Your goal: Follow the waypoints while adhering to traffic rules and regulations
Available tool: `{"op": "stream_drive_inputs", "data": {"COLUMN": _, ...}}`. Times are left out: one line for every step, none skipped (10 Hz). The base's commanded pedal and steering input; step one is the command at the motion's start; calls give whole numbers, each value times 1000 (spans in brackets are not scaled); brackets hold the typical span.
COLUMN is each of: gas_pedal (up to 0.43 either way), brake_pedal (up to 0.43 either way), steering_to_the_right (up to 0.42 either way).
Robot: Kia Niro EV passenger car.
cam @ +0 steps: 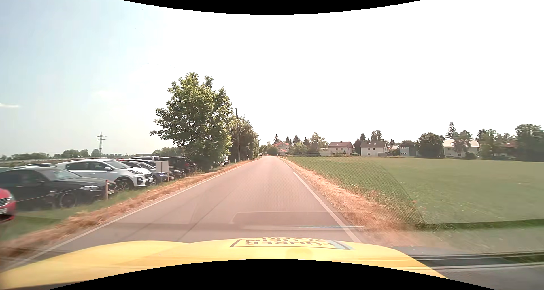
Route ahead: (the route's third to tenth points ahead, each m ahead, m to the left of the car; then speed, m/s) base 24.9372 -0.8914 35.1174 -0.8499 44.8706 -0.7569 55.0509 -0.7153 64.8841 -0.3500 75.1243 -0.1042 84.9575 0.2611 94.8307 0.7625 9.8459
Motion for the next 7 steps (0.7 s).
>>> {"op": "stream_drive_inputs", "data": {"gas_pedal": 169, "brake_pedal": 0, "steering_to_the_right": 0}}
{"op": "stream_drive_inputs", "data": {"gas_pedal": 177, "brake_pedal": 0, "steering_to_the_right": -1}}
{"op": "stream_drive_inputs", "data": {"gas_pedal": 177, "brake_pedal": 0, "steering_to_the_right": -1}}
{"op": "stream_drive_inputs", "data": {"gas_pedal": 177, "brake_pedal": 0, "steering_to_the_right": -1}}
{"op": "stream_drive_inputs", "data": {"gas_pedal": 177, "brake_pedal": 0, "steering_to_the_right": -1}}
{"op": "stream_drive_inputs", "data": {"gas_pedal": 169, "brake_pedal": 0, "steering_to_the_right": -2}}
{"op": "stream_drive_inputs", "data": {"gas_pedal": 157, "brake_pedal": 0, "steering_to_the_right": -2}}
